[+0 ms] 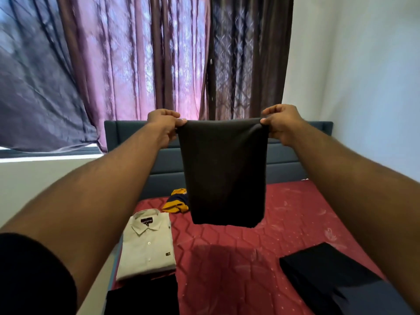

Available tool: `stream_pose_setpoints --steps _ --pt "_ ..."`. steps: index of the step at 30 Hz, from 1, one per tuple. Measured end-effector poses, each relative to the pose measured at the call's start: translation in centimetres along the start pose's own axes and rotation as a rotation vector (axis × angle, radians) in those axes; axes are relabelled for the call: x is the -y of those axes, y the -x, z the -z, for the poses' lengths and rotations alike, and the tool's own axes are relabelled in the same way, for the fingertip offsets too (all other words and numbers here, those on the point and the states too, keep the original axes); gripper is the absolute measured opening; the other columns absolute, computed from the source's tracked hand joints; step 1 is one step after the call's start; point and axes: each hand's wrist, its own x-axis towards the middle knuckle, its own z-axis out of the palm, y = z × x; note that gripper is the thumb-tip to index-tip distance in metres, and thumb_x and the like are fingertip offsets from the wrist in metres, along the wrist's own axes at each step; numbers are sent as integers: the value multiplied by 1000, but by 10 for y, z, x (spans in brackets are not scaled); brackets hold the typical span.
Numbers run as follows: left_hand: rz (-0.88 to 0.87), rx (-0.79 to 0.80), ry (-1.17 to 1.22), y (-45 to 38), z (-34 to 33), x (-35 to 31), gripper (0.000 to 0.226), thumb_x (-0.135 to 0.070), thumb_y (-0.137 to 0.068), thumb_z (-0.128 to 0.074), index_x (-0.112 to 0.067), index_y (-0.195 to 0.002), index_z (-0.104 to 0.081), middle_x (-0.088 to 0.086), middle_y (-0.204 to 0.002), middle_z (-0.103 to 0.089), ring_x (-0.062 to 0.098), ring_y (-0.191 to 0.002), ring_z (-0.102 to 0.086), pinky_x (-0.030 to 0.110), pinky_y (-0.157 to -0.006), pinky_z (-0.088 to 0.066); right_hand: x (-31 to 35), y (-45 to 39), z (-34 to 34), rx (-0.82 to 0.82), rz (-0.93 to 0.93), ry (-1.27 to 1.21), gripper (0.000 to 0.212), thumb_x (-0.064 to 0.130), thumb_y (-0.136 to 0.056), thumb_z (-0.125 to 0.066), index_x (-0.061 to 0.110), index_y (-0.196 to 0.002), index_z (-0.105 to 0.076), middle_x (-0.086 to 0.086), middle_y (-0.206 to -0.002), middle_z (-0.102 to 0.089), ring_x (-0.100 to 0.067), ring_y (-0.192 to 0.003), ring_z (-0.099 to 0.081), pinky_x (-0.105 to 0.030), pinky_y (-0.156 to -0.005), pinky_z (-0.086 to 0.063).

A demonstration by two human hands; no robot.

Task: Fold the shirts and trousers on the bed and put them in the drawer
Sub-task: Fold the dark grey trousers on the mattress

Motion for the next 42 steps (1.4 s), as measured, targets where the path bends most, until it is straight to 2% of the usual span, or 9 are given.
stream_pose_setpoints --steps 7,14,22,26,29,31,34,38,42 --pt "144 167 -390 26 12 -17 19 -10 -95 -56 -19 -79 -56 3 -83 -62 17 -72 -58 37 -79 -42 11 18 16 11 -93 190 35 -18 -87 -49 17 -82 -47 -12 -87 -52 -21 -75 -58 -36 -51 -50" --pt "146 150 -247 30 -6 -4 27 3 -94 -52 -23 -88 -55 2 -84 -59 16 -72 -56 41 -87 -39 -3 18 15 -86 87 196 37 -13 -87 -40 21 -79 -54 -7 -83 -52 -20 -74 -51 -31 -55 -47" --pt "216 136 -241 23 -17 19 18 2 -93 -58 -13 -85 -51 5 -75 -57 16 -61 -55 36 -54 -48 -47 5 7 -166 128 322 37 -9 -86 -39 18 -68 -57 -7 -80 -57 -22 -76 -52 -28 -56 -43" --pt "292 193 -429 5 -25 39 21 -1 -97 -53 -12 -80 -49 2 -75 -54 12 -52 -53 25 -40 -48 -69 -12 -10 -74 140 746 23 1 -90 -44 14 -72 -52 -17 -99 -62 -31 -90 -58 -33 -72 -45" --pt "347 165 -488 -22 -28 53 16 -4 -98 -51 -10 -83 -52 3 -73 -52 12 -55 -50 24 -46 -46 -78 -40 -35 48 142 954 12 4 -93 -47 14 -90 -53 -17 -113 -61 -34 -106 -57 -32 -80 -42" --pt "342 127 -473 -48 -30 64 5 -3 -95 -56 -8 -93 -56 7 -79 -55 13 -59 -47 26 -49 -45 -88 -63 -51 17 161 930 13 4 -92 -46 13 -89 -54 -17 -112 -60 -35 -103 -58 -31 -76 -38" --pt "192 31 -264 -105 -33 68 34 8 -85 -64 -4 -115 -57 10 -84 -61 15 -59 -54 24 -37 -46 -96 -116 -73 -112 268 757 22 -2 -85 -44 14 -70 -45 -18 -101 -57 -32 -85 -53 -32 -72 -35" --pt "-98 -40 -43 -147 -38 48 28 8 -81 -70 -15 -96 -62 12 -109 -63 20 -91 -62 24 -61 -55 -69 -163 -76 -260 548 467 29 -14 -70 -38 13 -65 -45 -15 -82 -50 -26 -75 -46 -23 -59 -27" --pt "-201 17 17 -143 -27 54 31 4 -78 -75 -16 -98 -63 11 -99 -64 19 -87 -65 20 -59 -52 -76 -147 -65 -341 640 278 27 -15 -72 -40 11 -73 -48 -16 -88 -55 -22 -80 -50 -10 -58 -33"
